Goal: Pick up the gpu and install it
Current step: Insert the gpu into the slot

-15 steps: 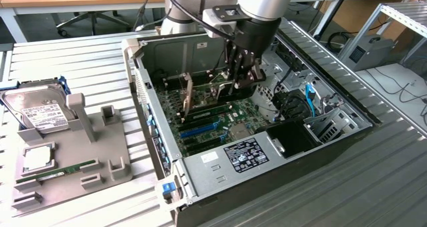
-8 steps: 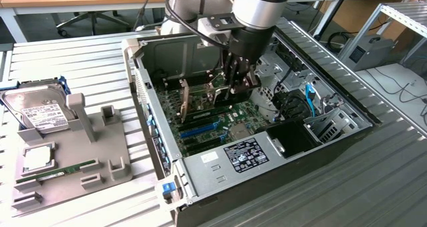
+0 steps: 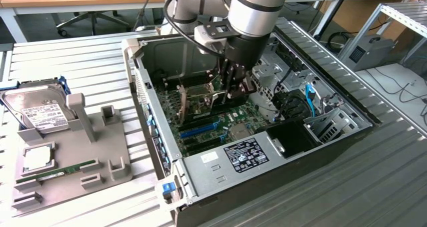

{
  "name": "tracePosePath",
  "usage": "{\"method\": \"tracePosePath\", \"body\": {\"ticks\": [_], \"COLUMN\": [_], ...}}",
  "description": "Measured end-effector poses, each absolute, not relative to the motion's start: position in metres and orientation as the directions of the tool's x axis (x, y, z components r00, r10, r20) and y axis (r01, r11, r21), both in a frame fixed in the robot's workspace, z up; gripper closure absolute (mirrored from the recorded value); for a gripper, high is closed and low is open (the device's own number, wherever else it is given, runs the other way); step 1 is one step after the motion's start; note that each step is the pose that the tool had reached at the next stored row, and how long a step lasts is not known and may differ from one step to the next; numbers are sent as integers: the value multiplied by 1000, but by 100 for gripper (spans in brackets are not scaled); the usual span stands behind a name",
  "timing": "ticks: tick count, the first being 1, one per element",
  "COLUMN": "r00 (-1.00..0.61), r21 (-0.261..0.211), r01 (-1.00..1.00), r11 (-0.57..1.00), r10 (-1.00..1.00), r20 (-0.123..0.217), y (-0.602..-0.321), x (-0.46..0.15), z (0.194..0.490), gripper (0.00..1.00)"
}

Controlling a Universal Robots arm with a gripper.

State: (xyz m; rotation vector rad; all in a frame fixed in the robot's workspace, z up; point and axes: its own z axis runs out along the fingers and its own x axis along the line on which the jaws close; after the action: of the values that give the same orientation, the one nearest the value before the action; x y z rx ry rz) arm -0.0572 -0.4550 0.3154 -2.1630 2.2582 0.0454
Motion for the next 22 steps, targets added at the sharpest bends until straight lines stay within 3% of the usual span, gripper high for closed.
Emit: {"method": "tracePosePath", "body": {"ticks": [22], "r00": [-28], "r21": [11], "r01": [-1000], "r11": [28], "r10": [-999], "r20": [-30], "y": [-455], "x": [-71], "z": [291], "gripper": [73]}}
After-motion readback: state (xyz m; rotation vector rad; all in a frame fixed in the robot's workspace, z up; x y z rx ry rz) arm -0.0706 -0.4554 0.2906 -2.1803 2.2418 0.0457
